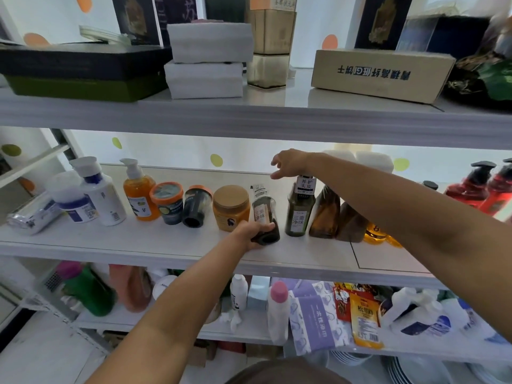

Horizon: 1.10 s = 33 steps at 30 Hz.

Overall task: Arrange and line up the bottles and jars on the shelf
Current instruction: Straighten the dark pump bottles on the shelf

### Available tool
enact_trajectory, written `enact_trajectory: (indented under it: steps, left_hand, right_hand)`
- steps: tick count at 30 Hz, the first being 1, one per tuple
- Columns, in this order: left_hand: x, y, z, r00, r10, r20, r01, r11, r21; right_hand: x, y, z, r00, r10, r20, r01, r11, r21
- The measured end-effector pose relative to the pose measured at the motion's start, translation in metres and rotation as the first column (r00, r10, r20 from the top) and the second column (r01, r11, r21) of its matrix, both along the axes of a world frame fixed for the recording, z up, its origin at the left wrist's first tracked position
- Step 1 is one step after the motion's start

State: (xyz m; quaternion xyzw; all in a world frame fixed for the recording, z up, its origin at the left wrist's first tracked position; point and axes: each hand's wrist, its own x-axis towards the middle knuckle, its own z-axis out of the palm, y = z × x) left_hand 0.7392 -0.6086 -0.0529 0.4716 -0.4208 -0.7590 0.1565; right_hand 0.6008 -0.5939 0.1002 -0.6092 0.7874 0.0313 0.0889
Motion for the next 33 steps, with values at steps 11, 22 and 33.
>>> enact_trajectory:
  steps: [11, 22, 33]
  left_hand:
    - [-0.002, -0.001, -0.02, 0.994, -0.086, 0.072, 0.106, 0.93, -0.353]
    - [-0.009, 0.005, -0.033, 0.991, -0.017, 0.13, 0.092, 0.799, -0.594]
    - [-0.027, 0.003, -0.025, 0.931, 0.047, 0.362, 0.257, 0.622, -0.74]
  right_hand:
    - [0.007, -0.018, -0.011, 1.0, 0.019, 0.001, -0.019, 0.998, 0.055]
    - [0.004, -0.026, -0.015, 0.999, 0.004, -0.036, -0.004, 1.0, -0.012]
    - [0.016, -0.008, 0.001, 0.994, 0.102, -0.042, -0.104, 0.993, -0.057]
